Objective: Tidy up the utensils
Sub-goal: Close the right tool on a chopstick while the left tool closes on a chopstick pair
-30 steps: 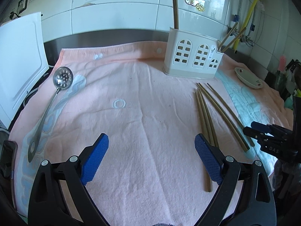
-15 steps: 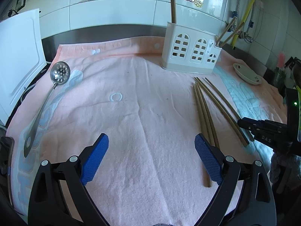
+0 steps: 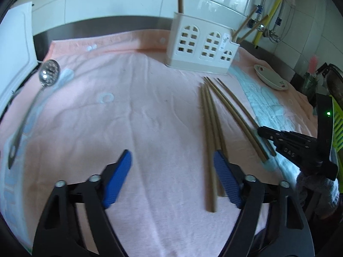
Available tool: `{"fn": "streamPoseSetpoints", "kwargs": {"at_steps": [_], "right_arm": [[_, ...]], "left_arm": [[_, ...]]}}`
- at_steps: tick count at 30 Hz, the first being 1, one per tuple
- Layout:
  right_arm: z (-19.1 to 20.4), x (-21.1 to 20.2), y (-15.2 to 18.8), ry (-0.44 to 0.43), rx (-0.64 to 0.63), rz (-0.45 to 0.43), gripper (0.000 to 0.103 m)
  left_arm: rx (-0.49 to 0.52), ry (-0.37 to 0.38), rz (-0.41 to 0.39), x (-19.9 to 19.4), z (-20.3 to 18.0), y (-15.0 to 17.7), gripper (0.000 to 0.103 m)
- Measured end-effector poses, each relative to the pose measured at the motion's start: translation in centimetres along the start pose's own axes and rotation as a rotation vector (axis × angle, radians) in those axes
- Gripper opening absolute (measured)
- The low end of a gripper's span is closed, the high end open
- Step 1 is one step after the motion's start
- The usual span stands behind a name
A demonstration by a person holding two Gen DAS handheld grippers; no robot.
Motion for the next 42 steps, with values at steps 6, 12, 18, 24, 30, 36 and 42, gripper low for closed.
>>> {"fn": "streamPoseSetpoints", "kwargs": {"at_steps": [6,12,18,24,30,36,42], "right_arm": [[-0.1,-0.3,0.2,-0.006,0.008,-0.009,0.007],[-0.2,-0.9,0.3,-0.016,0.012,-0.024,0.007],[-0.6,-1.2,0.3,-0.019,0.022,-0.033,0.007],[-0.9,-1.4,0.4,-0.022,0.03,-0.036,0.006],[-0.6,-1.2,0.3,-0.034,0.032,-0.034,0.006],[-0.5,-0.6,0.2,-0.033,0.032,-0.025,0.007],[-0.4,-0.2,0.2,-0.034,0.028,-0.019,0.008]], "left_arm": [[0.008,0.055,0.037,1.3,-2.2,0.4,0.047],[0.019,0.067,0.063,2.6,-3.6,0.4,0.021],[0.043,0.055,0.073,3.5,-4.5,0.4,0.011],[0.048,0.036,0.09,4.3,-4.4,0.7,0.009],[0.045,0.03,0.096,4.7,-4.5,0.7,0.009],[0.047,0.031,0.091,4.8,-4.6,0.7,0.009],[0.094,0.0,0.086,5.0,-5.1,0.6,0.008]]}}
Point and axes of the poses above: each gripper's, at about its wrist camera, not at the fingertips, and x roughly the way its jaws point, z to its left, y to its underside, the point moved 6 cm from there along x, roughly the way its jaws point
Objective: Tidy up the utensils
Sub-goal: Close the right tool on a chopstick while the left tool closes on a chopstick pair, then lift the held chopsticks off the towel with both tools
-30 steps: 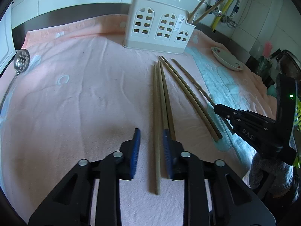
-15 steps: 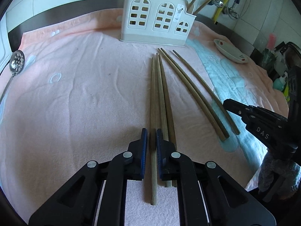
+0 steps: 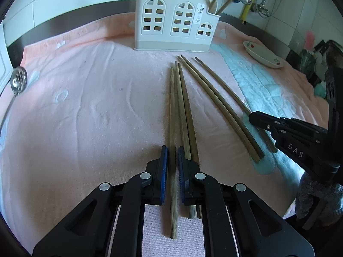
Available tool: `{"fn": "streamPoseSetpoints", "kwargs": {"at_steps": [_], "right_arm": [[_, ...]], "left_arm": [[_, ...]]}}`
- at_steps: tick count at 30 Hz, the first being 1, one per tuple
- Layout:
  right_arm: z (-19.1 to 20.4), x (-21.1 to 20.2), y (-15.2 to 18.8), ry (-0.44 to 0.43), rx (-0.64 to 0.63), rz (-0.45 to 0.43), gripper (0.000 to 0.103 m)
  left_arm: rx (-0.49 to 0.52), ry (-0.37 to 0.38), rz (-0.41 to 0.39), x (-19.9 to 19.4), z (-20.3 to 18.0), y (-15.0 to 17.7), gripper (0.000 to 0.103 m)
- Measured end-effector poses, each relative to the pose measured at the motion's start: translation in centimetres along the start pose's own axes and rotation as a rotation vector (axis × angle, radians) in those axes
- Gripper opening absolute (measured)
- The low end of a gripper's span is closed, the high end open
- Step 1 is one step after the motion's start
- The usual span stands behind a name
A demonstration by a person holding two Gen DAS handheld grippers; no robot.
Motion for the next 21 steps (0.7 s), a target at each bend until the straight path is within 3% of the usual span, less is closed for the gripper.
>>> {"fn": "streamPoseSetpoints", "kwargs": {"at_steps": [10,21], "right_arm": [[0.2,-0.9,-0.1,0.023,-0.026,-0.022,0.006],[0.0,-6.1,-3.7,0.03,-0.048,-0.152,0.006]], "left_arm": [[-0.012,0.031,-0.058,-2.1,0.5,-1.1,0.006],[0.039,0.037,-0.191,-7.1,0.8,-5.0,0.006]]}}
Point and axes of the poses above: each gripper's, at about its wrist camera, not at the fingertips, and x roughly the way its jaws point, z to its left, y to its underside, the point moved 6 cm from there along x, roughly the way its jaws point
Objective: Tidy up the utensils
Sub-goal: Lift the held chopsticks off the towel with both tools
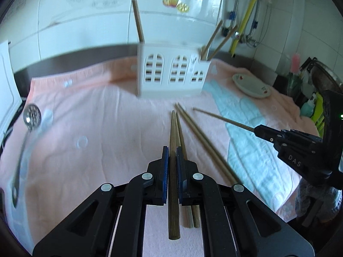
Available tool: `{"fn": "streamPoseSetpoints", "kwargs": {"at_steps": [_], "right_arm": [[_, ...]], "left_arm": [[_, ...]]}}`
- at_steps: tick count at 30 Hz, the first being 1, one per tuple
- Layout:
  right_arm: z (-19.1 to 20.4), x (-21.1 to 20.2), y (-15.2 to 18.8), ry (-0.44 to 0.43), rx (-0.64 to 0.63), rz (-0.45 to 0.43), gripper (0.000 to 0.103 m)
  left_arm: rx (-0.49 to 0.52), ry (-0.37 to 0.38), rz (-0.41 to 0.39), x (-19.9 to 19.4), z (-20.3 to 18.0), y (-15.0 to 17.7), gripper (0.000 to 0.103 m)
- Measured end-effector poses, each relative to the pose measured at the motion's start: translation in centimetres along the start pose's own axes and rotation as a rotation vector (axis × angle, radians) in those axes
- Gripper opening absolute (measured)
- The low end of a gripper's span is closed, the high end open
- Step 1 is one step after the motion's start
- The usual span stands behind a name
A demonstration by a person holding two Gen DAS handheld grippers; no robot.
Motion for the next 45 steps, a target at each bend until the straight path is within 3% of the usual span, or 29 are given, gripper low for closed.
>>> {"fn": "streamPoseSetpoints", "kwargs": {"at_steps": [10,14,18,27,45], "right_arm": [[0.6,-3.0,-5.1,-0.002,-0.063,-0.075,0.006],[1.0,-3.3,-6.3,-0.007,-0.081,-0.086,0.007],[1.3,-3.4,-6.4,-0.006,-0.092,-0.091,0.006],[1.6,-3.3,-6.1,-0.006,-0.094,-0.089,0.007],[1.6,-3.3,-6.3,-0.005,-0.099,-0.09,0.007]], "left_arm": [[0.022,0.052,-0.02,-1.1,0.1,-3.5,0.006],[0.043,0.065,0.013,-1.2,0.2,-4.1,0.006],[0.072,0.055,0.043,-0.9,0.4,-3.5,0.006],[0.015,0.069,0.034,-0.9,1.4,-2.9,0.006],[0.054,0.039,0.107,0.0,2.3,-2.2,0.006]]}}
Point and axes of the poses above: each gripper's, at about its wrist camera, not at the fingertips, and x roughly the way its jaws point, z to its left, y to its underside, the point moved 6 cm from there along x, roughly the way its jaws point
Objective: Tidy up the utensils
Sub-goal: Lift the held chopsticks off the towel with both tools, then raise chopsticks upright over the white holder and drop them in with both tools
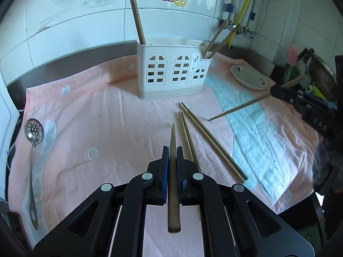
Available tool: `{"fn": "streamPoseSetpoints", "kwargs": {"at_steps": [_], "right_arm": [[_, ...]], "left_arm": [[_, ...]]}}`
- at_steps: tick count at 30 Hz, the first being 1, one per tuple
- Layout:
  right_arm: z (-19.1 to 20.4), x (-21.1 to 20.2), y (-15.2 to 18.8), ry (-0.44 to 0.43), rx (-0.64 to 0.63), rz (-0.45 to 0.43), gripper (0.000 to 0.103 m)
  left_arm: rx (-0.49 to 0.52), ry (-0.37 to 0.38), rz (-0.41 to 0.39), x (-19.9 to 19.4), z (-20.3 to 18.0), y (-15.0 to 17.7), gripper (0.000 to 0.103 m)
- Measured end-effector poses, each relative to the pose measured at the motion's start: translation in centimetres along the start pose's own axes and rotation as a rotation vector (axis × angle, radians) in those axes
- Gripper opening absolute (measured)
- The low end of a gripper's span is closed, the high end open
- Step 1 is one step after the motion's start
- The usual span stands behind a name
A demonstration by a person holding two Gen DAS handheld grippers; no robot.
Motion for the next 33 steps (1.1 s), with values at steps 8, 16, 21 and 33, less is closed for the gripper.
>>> {"fn": "streamPoseSetpoints", "kwargs": {"at_steps": [8,16,21,33], "right_arm": [[0.2,0.2,-0.5,-0.003,-0.01,0.001,0.007],[-0.1,0.5,-3.2,-0.042,0.001,0.007,0.007],[-0.9,0.6,-6.3,-0.043,-0.003,0.009,0.007],[-4.1,1.1,-14.9,-0.018,0.038,-0.069,0.007]], "left_arm": [[0.016,0.003,-0.031,-0.4,-0.4,-0.8,0.006],[0.049,0.015,-0.054,-0.9,-1.0,-3.2,0.006],[0.086,0.014,-0.071,-1.2,-1.4,-5.3,0.006],[0.162,0.0,-0.147,-3.1,-2.5,-12.8,0.006]]}}
Point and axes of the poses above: each gripper's, at about its wrist camera, not at the fingertips, and x roughly the way its jaws point, z to its left, y to its underside, the point moved 6 cm from there along x, roughly the way its jaws point
